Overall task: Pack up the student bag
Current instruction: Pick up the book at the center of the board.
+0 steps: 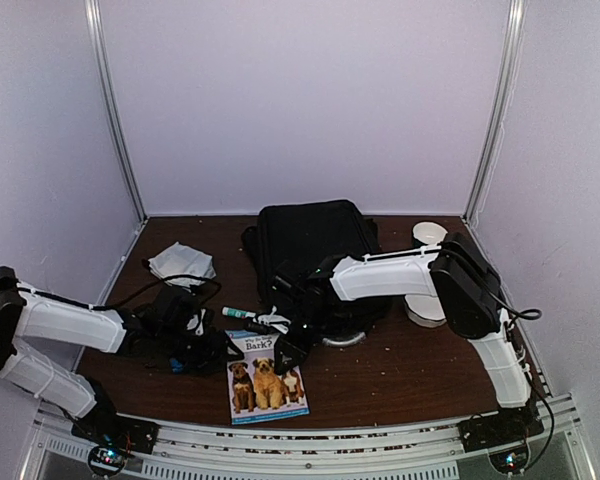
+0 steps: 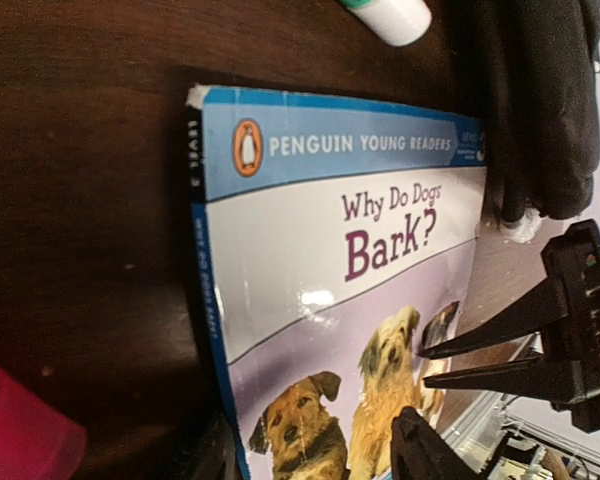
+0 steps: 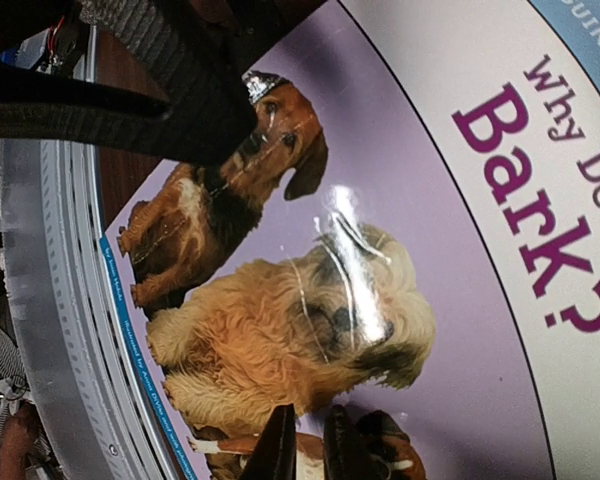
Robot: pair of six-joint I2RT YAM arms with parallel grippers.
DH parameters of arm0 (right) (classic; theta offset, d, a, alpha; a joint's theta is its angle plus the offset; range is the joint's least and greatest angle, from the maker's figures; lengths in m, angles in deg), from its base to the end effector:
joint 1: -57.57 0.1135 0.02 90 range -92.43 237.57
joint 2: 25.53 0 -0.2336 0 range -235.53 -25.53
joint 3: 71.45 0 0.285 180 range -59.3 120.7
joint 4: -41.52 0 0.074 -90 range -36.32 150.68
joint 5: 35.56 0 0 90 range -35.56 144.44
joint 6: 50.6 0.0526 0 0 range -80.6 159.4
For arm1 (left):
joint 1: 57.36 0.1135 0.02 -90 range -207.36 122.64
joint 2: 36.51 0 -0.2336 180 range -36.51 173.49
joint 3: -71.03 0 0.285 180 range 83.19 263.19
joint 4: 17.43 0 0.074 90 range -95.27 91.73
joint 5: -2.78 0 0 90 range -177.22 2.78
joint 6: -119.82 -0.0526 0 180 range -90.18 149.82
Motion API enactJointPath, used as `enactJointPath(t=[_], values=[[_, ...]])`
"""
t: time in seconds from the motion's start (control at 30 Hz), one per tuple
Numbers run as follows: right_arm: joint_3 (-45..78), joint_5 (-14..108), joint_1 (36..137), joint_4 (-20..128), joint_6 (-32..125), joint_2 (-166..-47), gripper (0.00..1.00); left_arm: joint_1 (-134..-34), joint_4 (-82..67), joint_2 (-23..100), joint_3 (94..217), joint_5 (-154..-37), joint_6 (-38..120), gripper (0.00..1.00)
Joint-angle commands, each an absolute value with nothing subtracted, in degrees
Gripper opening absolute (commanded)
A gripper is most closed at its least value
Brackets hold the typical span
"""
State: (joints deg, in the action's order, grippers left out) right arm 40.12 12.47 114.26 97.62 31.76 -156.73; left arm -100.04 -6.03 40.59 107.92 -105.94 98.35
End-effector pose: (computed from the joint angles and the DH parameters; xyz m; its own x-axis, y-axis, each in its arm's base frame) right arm 0.2288 0.4123 0.0839 -0.4329 -0.8387 -0.3305 -0.7763 0.1605 0.6096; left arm 0.1815 -0.1903 0.0602 -0.9447 -0.3277 0.0068 -0.2476 0.6999 -0.6700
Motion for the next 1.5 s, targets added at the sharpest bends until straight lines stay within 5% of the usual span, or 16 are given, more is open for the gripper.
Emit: enactJointPath(t=[0.0, 0.33, 0.73, 0.93, 1.17, 1.23, 1.47], values=[[39.3, 17.2, 114.4, 99.5, 32.0, -161.5, 0.12, -100.8, -15.8, 42.9, 103.6, -110.6, 99.8, 0.54], [39.6, 16.9, 114.3, 99.5, 32.2, -161.9, 0.12, -100.8, -21.0, 31.4, 106.8, -107.2, 89.4, 0.44], [39.6, 16.2, 114.0, 99.6, 32.3, -162.1, 0.13, -100.8, -29.2, 44.1, 107.5, -112.6, 93.6, 0.42], [39.5, 16.2, 113.9, 99.5, 32.3, -162.0, 0.13, -100.8, -30.8, 45.5, 107.0, -113.4, 94.6, 0.32], [39.7, 16.7, 113.9, 99.9, 32.5, -161.2, 0.15, -100.6, -19.9, 38.2, 109.1, -109.8, 88.8, 0.15], [40.2, 17.5, 113.4, 100.9, 32.8, -159.0, 0.15, -100.4, -14.8, 35.6, 110.5, -108.4, 85.9, 0.01], [45.5, 8.2, 106.5, 108.6, 28.9, -139.4, 0.22, -100.2, 14.2, 26.0, 127.8, -105.1, 65.2, 0.0]])
